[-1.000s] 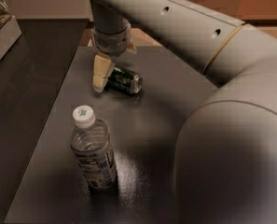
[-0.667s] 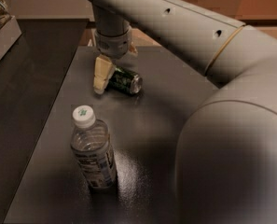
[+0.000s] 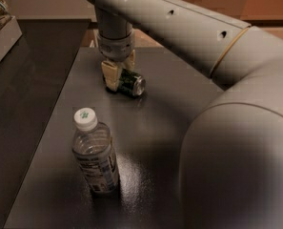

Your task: Place green can upright

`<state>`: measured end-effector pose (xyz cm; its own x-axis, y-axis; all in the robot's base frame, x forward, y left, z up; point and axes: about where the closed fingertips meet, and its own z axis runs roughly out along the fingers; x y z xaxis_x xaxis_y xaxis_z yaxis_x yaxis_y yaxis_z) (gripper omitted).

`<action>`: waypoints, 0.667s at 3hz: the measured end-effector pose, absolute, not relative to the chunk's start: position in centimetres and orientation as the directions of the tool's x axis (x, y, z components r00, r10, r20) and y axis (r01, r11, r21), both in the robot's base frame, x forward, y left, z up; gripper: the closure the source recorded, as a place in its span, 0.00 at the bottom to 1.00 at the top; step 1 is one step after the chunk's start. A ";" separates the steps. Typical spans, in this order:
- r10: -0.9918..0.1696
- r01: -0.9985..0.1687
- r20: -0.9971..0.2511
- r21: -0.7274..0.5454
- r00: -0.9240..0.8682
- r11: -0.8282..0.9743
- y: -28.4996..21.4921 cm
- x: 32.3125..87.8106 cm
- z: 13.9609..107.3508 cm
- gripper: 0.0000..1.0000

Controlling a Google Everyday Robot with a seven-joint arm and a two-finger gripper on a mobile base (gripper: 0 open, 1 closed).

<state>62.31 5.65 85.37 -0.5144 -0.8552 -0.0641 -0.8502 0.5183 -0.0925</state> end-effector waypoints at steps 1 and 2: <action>-0.862 -0.855 -0.076 -0.113 -0.501 0.507 5.4 62.4 86.1 0.65; -0.880 -0.871 -0.112 -0.127 -0.462 0.474 5.6 62.6 87.6 0.88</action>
Offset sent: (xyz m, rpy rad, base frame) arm -0.0018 -0.0039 0.0451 0.0353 -0.0724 0.1076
